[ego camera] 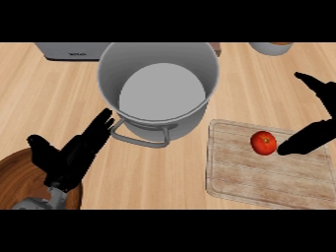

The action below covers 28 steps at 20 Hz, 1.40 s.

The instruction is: Pick the tomato from the cutting board and place it in the pot

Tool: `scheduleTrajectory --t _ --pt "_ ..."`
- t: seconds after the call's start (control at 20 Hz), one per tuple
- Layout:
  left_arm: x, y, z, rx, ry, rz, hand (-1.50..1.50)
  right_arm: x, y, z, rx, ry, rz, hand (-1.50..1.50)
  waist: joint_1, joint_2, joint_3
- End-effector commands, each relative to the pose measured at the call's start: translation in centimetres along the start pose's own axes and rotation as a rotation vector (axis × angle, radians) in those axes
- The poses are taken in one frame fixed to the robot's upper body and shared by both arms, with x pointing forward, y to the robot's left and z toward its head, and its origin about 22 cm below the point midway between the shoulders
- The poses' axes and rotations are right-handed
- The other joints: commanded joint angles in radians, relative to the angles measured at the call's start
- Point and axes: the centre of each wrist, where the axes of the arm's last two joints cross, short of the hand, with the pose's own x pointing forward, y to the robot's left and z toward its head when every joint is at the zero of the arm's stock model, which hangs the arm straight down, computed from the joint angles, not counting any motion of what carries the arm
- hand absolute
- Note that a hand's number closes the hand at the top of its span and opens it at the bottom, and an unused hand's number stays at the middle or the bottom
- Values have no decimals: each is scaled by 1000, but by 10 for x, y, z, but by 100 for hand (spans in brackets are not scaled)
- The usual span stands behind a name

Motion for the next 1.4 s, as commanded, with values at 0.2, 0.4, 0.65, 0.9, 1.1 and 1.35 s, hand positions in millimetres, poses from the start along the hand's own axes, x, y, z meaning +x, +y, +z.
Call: scheduleTrajectory --t 0.2,0.4,0.65,0.9,1.1,1.35 --pt "1 4 1 -8 -10 -4 0 17 36 -9 44 57 -49 -150 3 2 1" --pt "12 -8 -4 -10 18 2 0 5 69 -28 55 69 26 -150 5 3 1" --pt "4 0 8 3 8 5 0 -2 64 -21 26 141 94 -150 0 1 1" --pt "6 -4 -7 -11 7 19 0 -16 90 -27 21 182 159 -150 -3 1 1" --pt "3 -1 5 -10 19 1 0 -18 85 -32 46 190 150 -150 0 1 1" --pt "-1 -19 1 -5 -7 18 0 -21 101 -48 47 194 152 -150 3 3 1"
